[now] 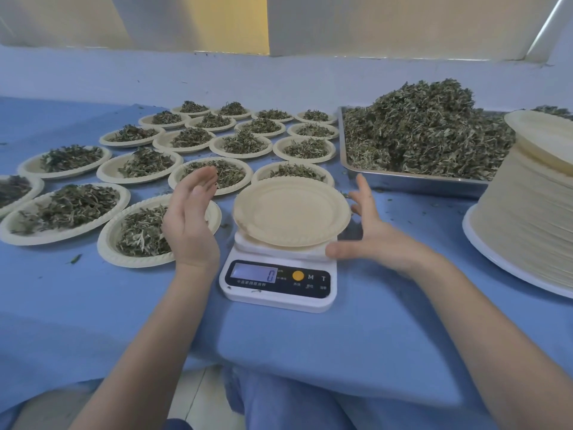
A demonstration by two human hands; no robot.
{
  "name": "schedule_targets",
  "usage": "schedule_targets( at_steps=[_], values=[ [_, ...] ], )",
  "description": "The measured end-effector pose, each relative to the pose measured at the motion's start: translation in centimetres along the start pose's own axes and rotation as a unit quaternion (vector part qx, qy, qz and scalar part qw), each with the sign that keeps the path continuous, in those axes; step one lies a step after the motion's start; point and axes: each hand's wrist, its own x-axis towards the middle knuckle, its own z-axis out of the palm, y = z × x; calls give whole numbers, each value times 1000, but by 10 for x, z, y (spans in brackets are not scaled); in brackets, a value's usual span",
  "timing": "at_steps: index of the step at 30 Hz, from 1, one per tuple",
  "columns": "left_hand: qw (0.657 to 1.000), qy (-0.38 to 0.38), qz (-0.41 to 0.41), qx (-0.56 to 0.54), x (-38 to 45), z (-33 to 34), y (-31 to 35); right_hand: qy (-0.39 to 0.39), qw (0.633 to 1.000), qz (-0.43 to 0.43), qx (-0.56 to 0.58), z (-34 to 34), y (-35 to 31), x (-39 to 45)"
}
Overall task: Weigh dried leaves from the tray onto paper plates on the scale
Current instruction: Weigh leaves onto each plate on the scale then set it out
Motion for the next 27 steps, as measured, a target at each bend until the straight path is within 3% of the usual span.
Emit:
schedule_targets(
  at_steps=[2,6,9,13,18,23,27],
  values=[
    [1000,1,-4,1,0,0,0,22,996,-15,88,-1,-4,5],
    [1000,-2,-4,4,0,0,-1,153,974,-44,163,2,2,16],
    [1000,-6,2,9,1,-1,-2,104,976,-22,191,9,-10,15],
    [1000,-11,3,27,3,0,-4,190,949,-11,251,-1,-20,17],
    [991,-68,29,110,24,10,6,180,931,-34,317,-6,-30,13],
    [940,-233,32,248,62,67,31,215,922,-49,317,-26,-55,43],
    [855,-364,9,370,73,127,25,261,926,-61,267,-46,-64,74]
  ],
)
